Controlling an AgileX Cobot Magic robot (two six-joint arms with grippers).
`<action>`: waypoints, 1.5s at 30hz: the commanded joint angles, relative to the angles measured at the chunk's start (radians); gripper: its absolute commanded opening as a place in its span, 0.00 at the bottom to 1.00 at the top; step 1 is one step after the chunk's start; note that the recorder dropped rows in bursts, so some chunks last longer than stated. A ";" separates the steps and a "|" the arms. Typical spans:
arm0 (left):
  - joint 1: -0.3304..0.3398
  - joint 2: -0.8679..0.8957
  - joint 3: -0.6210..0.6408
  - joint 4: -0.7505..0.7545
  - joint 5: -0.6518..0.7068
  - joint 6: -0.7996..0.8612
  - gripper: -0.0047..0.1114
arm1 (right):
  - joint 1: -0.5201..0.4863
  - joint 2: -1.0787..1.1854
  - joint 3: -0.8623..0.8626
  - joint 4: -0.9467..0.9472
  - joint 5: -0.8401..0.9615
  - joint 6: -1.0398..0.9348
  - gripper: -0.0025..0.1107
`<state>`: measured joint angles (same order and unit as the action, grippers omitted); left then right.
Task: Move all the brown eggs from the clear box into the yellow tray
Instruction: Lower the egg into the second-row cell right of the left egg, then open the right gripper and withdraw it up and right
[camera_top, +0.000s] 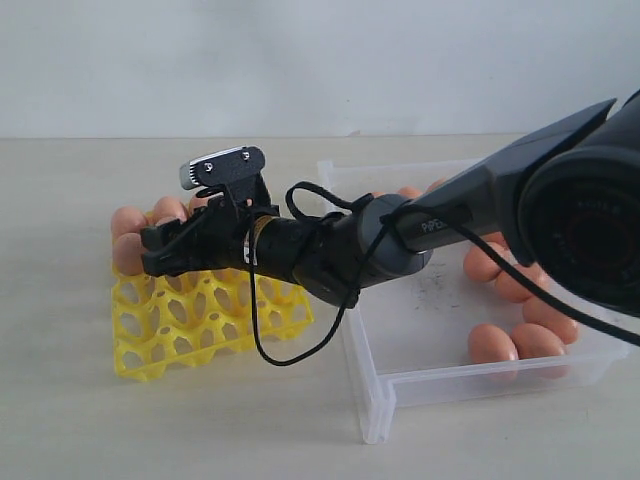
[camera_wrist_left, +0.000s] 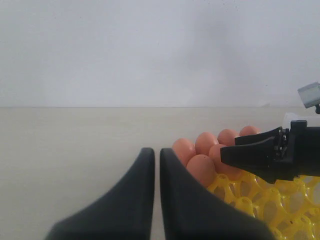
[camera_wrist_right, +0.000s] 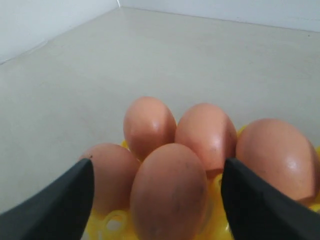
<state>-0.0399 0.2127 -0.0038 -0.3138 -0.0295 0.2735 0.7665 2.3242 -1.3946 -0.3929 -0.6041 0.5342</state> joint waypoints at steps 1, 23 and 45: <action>-0.005 0.003 0.004 -0.005 -0.008 0.005 0.07 | 0.001 -0.058 -0.004 -0.018 0.021 -0.020 0.59; -0.005 0.003 0.004 -0.005 -0.006 0.005 0.07 | 0.043 -0.036 -0.125 -0.009 0.508 0.108 0.02; -0.005 0.003 0.004 -0.005 -0.008 0.005 0.07 | 0.095 -0.207 -0.125 0.019 0.674 -0.006 0.02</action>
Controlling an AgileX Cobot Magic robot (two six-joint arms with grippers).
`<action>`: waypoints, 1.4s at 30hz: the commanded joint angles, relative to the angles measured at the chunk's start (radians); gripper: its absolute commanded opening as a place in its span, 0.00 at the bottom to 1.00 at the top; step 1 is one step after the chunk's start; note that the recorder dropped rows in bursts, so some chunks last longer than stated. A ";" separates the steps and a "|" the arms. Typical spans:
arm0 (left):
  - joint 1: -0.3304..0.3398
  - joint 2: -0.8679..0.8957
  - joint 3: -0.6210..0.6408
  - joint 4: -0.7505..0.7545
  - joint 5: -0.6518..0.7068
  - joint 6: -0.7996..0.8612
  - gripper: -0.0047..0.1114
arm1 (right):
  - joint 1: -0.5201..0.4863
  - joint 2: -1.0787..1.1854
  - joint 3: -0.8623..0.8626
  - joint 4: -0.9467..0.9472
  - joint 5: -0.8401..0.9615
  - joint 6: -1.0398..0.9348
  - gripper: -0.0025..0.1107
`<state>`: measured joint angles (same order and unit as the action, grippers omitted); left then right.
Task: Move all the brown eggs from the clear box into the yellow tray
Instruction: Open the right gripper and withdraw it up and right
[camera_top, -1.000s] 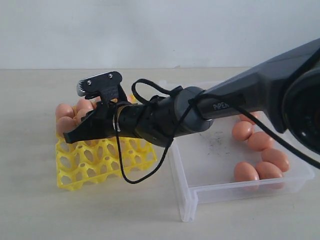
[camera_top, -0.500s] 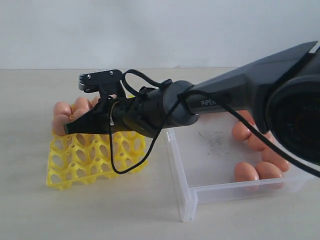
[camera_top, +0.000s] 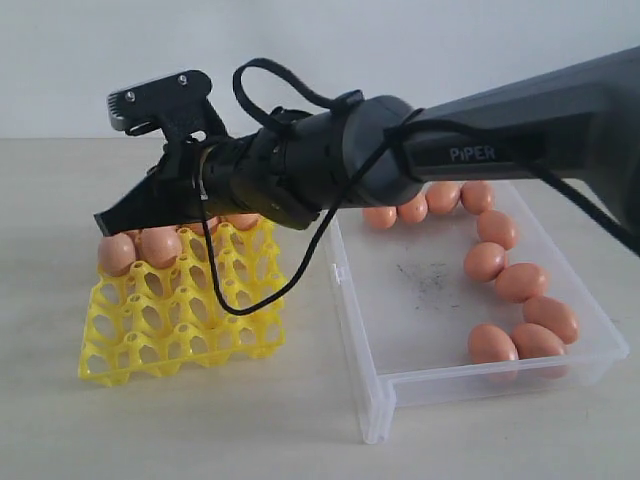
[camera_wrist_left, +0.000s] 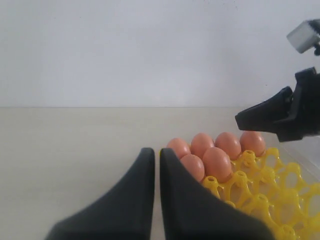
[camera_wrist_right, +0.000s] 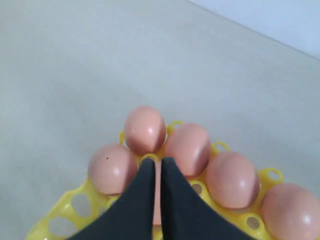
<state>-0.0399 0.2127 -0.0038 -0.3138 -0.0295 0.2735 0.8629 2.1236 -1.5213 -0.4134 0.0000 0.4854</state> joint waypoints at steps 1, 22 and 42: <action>-0.005 0.003 0.004 -0.005 -0.008 0.005 0.07 | -0.001 -0.001 0.002 0.053 0.077 0.043 0.02; -0.005 0.003 0.004 -0.005 -0.008 0.005 0.07 | 0.034 0.087 0.001 0.173 0.017 0.095 0.02; -0.005 0.003 0.004 -0.005 -0.008 0.005 0.07 | 0.044 -0.283 0.305 0.169 0.040 -0.785 0.02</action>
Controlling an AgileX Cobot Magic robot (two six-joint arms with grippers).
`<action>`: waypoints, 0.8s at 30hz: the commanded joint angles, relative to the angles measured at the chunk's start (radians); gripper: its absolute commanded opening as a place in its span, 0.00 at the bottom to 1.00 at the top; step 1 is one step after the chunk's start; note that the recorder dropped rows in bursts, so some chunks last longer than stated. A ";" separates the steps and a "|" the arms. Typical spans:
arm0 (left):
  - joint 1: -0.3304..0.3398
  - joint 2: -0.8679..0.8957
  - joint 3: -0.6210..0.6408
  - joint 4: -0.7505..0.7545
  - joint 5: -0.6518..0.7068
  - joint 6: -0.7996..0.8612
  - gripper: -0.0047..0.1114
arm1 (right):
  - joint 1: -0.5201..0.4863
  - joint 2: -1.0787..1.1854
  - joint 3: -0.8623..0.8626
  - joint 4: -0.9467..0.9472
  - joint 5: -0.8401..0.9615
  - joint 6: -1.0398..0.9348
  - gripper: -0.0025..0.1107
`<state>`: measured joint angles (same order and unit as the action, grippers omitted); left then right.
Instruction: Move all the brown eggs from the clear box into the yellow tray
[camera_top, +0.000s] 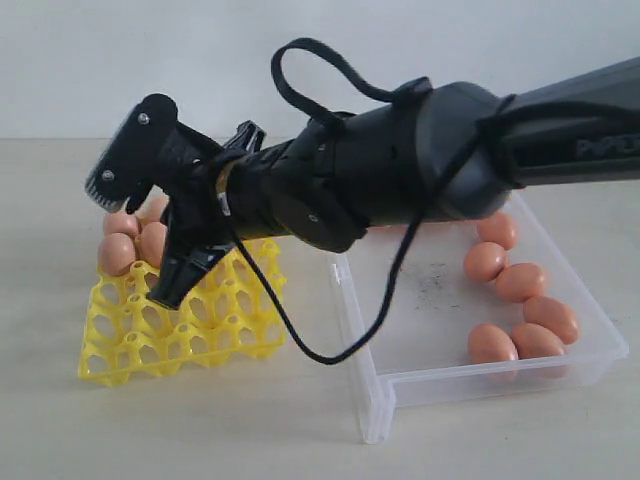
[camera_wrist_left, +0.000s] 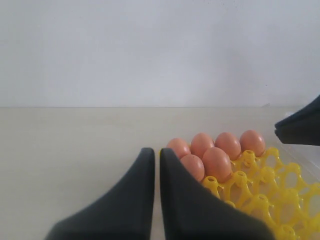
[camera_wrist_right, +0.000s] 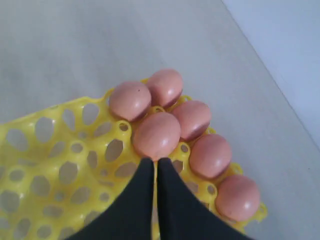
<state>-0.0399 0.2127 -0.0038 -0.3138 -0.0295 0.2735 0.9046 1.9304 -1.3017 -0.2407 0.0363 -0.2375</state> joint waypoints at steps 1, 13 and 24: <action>-0.005 0.003 0.004 -0.005 -0.008 0.005 0.07 | 0.006 -0.137 0.148 -0.004 0.006 -0.100 0.02; -0.005 0.003 0.004 -0.005 -0.006 0.005 0.07 | -0.311 -0.520 0.548 0.023 -0.094 -0.076 0.02; -0.005 0.003 0.004 -0.005 -0.006 0.005 0.07 | -0.406 -0.568 0.558 0.083 -0.146 -0.068 0.02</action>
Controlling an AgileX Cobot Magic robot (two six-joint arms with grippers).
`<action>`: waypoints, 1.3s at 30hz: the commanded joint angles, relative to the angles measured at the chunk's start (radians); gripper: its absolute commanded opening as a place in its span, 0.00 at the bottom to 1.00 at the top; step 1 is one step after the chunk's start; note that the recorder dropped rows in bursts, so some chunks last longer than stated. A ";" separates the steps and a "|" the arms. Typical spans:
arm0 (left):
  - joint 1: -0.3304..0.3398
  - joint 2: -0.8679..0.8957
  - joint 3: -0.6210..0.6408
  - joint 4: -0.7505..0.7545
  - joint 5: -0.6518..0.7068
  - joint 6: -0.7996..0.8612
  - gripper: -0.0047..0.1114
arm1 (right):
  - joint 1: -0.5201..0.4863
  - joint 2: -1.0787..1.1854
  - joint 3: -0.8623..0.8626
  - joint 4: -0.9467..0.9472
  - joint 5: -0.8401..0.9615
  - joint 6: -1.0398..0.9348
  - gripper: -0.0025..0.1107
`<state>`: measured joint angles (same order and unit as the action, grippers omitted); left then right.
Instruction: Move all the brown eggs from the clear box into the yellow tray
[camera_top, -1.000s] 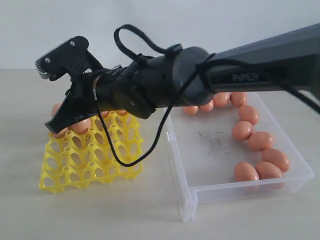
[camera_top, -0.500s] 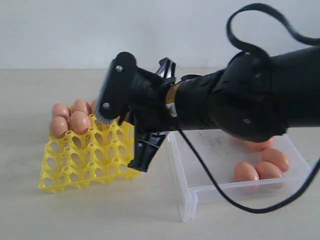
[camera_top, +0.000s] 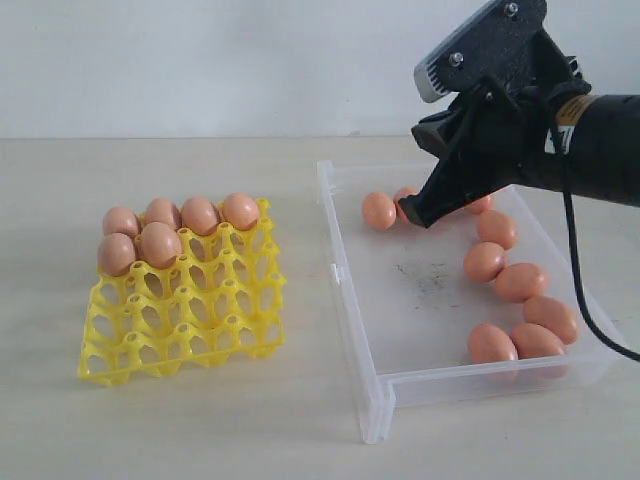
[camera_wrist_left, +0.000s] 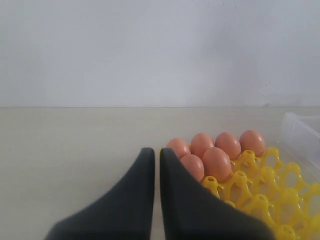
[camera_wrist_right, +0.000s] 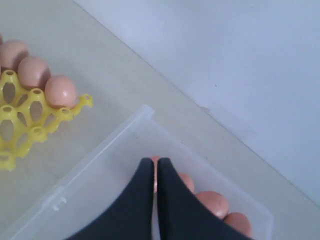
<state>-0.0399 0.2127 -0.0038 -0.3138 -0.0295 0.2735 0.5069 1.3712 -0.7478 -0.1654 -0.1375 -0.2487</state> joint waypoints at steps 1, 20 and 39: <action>-0.005 0.003 0.004 -0.005 -0.006 0.005 0.07 | -0.009 -0.009 0.004 0.008 0.034 -0.075 0.02; -0.005 0.003 0.004 -0.005 -0.004 0.005 0.07 | -0.009 -0.009 0.004 -0.433 0.481 -0.184 0.02; -0.005 0.003 0.004 -0.005 -0.006 0.005 0.07 | -0.366 -0.031 0.004 -1.041 0.476 0.897 0.02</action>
<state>-0.0399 0.2127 -0.0038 -0.3138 -0.0295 0.2735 0.1371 1.3656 -0.7455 -1.2213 0.4160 0.6547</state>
